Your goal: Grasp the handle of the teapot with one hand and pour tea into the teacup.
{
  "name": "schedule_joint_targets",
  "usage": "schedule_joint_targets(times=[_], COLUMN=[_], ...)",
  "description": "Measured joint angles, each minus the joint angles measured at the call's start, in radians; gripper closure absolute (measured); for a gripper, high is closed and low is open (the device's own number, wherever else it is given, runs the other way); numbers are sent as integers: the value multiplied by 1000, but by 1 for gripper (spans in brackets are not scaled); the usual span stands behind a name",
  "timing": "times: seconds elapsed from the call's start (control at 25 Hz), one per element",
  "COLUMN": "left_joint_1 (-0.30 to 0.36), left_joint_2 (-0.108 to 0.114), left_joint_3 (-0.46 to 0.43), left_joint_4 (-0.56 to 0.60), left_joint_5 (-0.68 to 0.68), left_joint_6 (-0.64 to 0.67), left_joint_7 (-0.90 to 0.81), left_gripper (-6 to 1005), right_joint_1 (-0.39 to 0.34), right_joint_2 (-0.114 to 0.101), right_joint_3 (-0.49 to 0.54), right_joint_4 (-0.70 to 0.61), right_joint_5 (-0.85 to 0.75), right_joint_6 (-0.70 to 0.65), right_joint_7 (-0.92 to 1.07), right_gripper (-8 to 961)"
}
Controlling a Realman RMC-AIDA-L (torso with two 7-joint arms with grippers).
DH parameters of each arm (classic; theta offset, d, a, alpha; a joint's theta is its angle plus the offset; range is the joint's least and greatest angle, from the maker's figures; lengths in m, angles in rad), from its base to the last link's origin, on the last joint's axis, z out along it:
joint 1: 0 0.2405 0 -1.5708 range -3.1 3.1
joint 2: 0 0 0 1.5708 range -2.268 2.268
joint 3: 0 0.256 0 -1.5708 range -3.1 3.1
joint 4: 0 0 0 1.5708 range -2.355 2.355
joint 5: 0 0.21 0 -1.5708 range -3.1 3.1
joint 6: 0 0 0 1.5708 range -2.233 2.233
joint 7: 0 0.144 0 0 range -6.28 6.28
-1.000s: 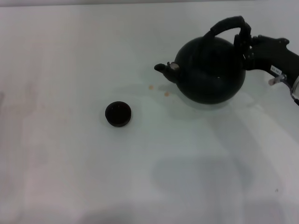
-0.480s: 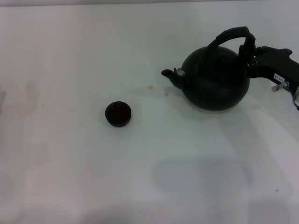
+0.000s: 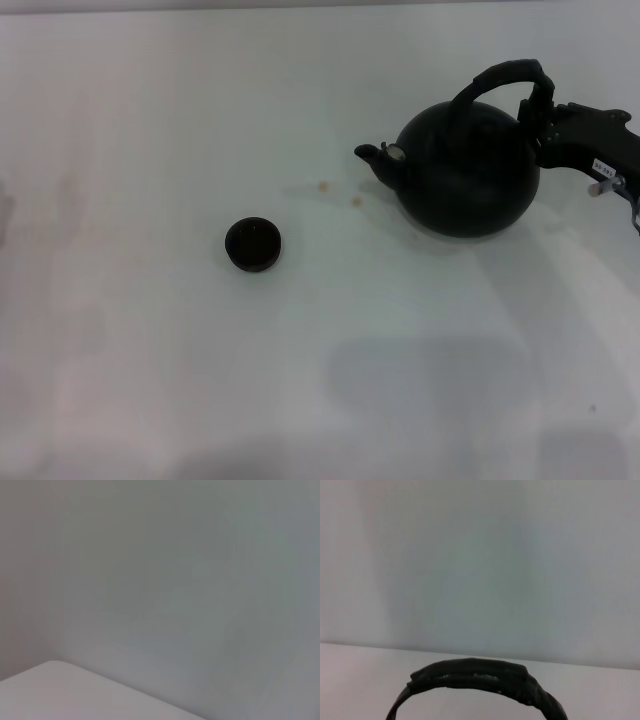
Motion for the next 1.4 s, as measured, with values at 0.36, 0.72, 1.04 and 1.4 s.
schedule_joint_targets(times=[0.36,0.72,1.04,1.4], left_joint_1=[1,2,-1,-2], left_joint_2=[0,-2,-3,-3], left_joint_3=[-4,-2,0,-1], left_joint_4=[-3,-3,-4,-6], left_joint_5=[-1,0,0,0], left_joint_6=[1,2,0,0], left_joint_7=[-1,0,-2,-1], left_gripper=[111,111,112,111], right_joint_1=[6,7,-5,-15], right_joint_2=[-2,-3,-6,-7], right_joint_3=[1,19,61,218], right_joint_4=[8,22,23,95], right_joint_5=[-5,-13,-72,-95], right_joint_6=[-5,-34,-102,-374], right_joint_7=[0,-7,-9,-3], right_gripper=[837,774,636,269])
